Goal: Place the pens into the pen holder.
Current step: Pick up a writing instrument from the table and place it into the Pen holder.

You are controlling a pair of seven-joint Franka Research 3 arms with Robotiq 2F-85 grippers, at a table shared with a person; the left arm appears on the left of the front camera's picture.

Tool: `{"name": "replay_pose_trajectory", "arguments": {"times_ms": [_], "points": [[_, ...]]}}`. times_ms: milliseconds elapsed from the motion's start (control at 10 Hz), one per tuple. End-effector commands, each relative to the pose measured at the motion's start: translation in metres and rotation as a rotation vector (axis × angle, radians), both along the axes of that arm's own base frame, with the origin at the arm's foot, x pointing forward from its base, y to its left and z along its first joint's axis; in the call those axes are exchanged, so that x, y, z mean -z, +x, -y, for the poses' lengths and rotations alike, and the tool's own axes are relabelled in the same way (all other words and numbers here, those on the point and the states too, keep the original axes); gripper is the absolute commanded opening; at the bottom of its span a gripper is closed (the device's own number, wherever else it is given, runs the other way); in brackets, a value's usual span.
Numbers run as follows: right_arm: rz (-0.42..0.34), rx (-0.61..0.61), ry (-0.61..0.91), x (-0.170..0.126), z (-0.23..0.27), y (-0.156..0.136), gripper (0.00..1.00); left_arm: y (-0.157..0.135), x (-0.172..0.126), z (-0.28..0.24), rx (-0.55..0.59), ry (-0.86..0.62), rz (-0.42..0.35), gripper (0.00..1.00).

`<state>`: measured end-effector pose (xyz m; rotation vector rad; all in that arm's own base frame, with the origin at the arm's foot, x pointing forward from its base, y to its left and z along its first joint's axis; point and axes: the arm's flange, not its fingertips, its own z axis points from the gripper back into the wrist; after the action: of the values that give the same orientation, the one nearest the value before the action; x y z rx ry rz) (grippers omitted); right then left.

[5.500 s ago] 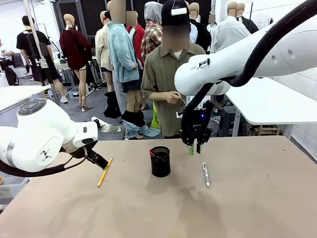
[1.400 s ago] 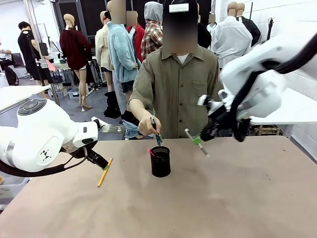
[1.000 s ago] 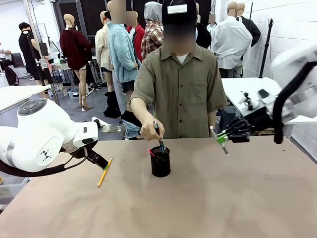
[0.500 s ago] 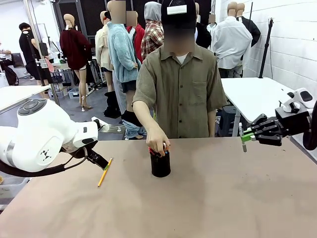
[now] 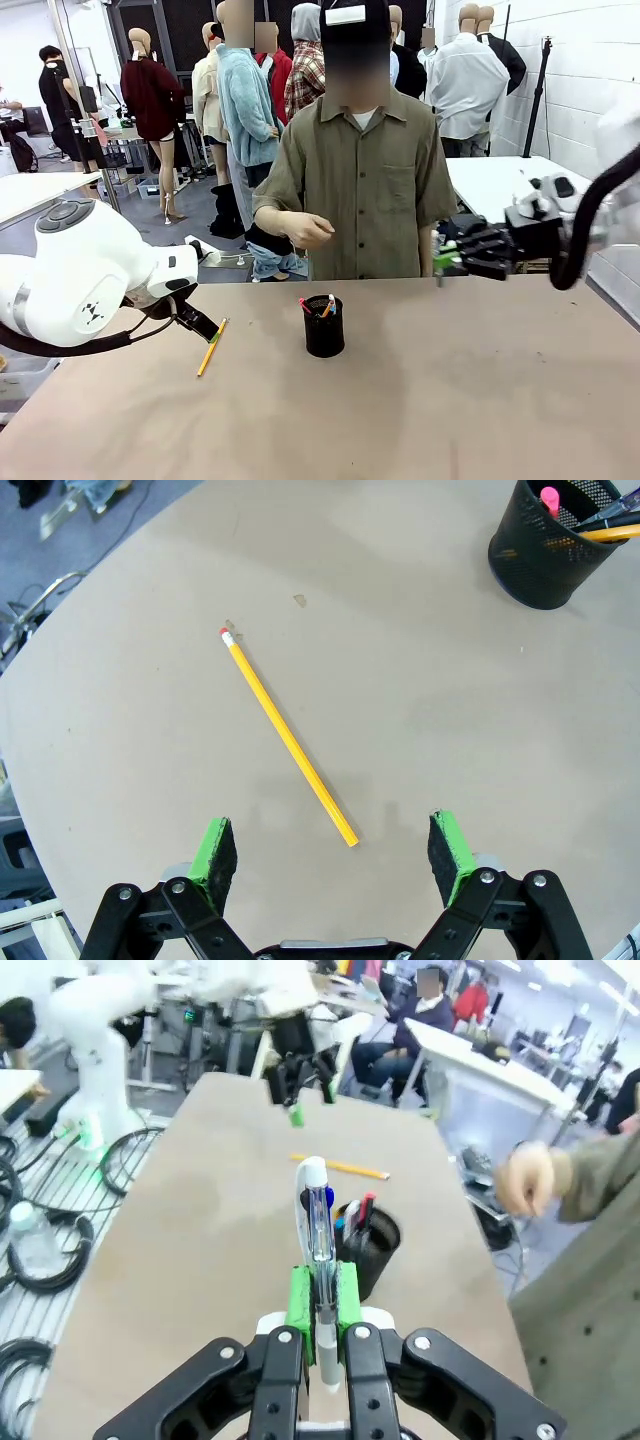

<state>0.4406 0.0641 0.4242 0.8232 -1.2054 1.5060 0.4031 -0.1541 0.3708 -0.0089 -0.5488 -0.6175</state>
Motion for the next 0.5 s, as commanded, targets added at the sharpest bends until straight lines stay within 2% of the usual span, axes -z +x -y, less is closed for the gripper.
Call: {"name": "replay_pose_trajectory", "arguments": {"times_ms": [0, 200, 400], "points": [[0.031, 0.055, 0.008, -0.013, -0.048, 0.018, 0.0, 0.0, -0.001, -0.003, -0.006, -0.007, -0.001, 1.0], [0.062, 0.082, -0.026, -0.021, -0.105, 0.044, 0.0, 0.0, -0.001, -0.003, -0.006, -0.007, -0.001, 1.0], [0.016, -0.021, 0.004, -0.021, -0.149, 0.076, 0.0, 0.0, -0.001, -0.003, -0.006, -0.007, -0.001, 1.0]]}}
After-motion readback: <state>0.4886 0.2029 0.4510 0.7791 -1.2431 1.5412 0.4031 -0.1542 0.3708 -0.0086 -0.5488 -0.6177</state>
